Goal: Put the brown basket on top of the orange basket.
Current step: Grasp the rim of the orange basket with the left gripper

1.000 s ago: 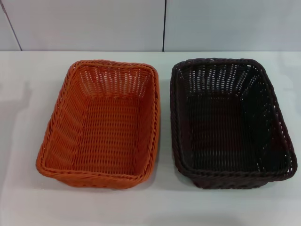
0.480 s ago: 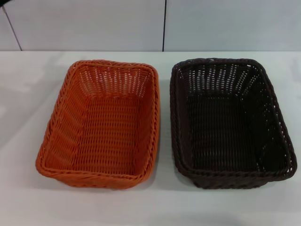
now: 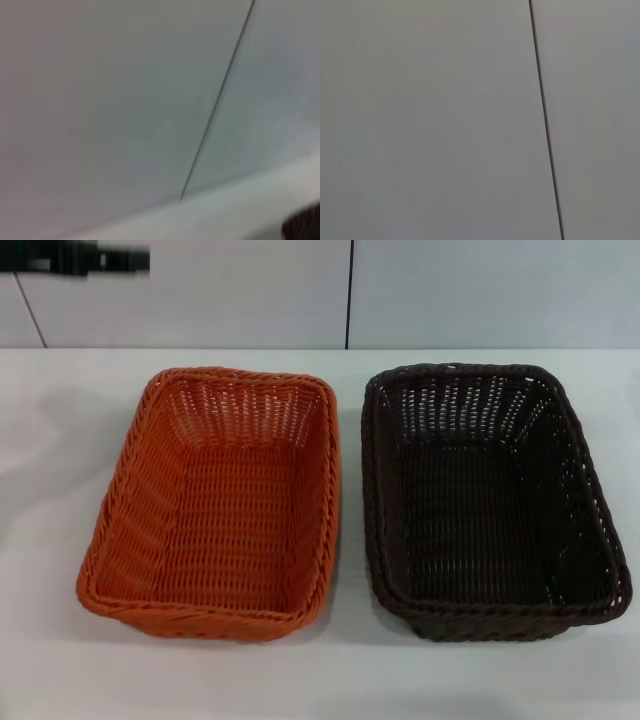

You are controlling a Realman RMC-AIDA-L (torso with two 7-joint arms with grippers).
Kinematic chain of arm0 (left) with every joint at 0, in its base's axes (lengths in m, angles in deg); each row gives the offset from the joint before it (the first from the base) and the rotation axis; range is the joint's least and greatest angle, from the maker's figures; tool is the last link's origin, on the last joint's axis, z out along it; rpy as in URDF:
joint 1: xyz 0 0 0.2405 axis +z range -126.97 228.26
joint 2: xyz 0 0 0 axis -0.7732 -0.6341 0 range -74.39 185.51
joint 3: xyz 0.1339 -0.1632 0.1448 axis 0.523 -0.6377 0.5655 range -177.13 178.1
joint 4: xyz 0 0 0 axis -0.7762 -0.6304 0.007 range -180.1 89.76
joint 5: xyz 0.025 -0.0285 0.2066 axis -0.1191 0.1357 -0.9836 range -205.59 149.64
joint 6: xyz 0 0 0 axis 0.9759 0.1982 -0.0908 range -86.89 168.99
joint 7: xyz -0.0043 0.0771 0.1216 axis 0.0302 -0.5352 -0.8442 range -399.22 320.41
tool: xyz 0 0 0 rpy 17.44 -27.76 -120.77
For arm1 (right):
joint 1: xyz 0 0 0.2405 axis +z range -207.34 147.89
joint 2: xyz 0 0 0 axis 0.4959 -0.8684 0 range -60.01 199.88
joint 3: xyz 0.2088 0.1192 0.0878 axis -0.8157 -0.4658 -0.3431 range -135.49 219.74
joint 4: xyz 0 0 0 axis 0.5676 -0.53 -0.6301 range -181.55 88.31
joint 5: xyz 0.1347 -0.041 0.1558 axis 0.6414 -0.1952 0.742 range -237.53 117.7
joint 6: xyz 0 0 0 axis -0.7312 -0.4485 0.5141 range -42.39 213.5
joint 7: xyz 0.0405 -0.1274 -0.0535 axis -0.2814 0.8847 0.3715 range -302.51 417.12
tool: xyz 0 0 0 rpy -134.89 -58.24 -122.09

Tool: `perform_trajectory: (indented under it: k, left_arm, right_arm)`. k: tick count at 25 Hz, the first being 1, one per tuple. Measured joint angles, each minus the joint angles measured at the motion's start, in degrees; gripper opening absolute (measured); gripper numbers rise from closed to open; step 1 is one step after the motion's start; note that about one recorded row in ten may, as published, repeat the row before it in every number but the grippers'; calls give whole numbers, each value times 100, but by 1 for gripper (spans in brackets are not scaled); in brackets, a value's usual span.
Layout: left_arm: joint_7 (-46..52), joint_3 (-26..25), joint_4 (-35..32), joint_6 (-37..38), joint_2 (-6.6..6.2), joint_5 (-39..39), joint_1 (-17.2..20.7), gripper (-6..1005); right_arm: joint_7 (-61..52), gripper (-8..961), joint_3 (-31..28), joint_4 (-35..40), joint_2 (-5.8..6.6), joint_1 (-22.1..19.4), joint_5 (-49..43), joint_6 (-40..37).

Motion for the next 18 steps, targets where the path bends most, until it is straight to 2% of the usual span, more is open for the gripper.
perform_trajectory:
  k: [3,4,6,7,8,16,18]
  left_arm:
    - [521,-98,-111,584,119,-917,-217,792]
    - [521,-98,-111,584,119,-917,-217,790]
    - [848,-116,-257,948,323,-1742,-348,784]
    - [882,-120,-283,980,352,-1845,-358,781]
    - [954,-129,-344,1089,448,-2147,-397,779]
    - [1231,-104,-189,1435,648,-3097,-538,757]
    - [1231,-104,-189,1435,648,-3097,-538,751]
  right_arm:
    - [0,667,0,-10,0,-10,0,50]
    - [0,667,0,-10,0,-10,0,50]
    - [0,667,0,-18,1,-11,0,55]
    - [0,667,-1,-23,1,-9,0,56]
    - [0,667,-1,-27,1,9,-5,57]
    - [0,667,-1,-29,1,29,-14,126]
    - [0,667,2,-35,1,44,-17,131]
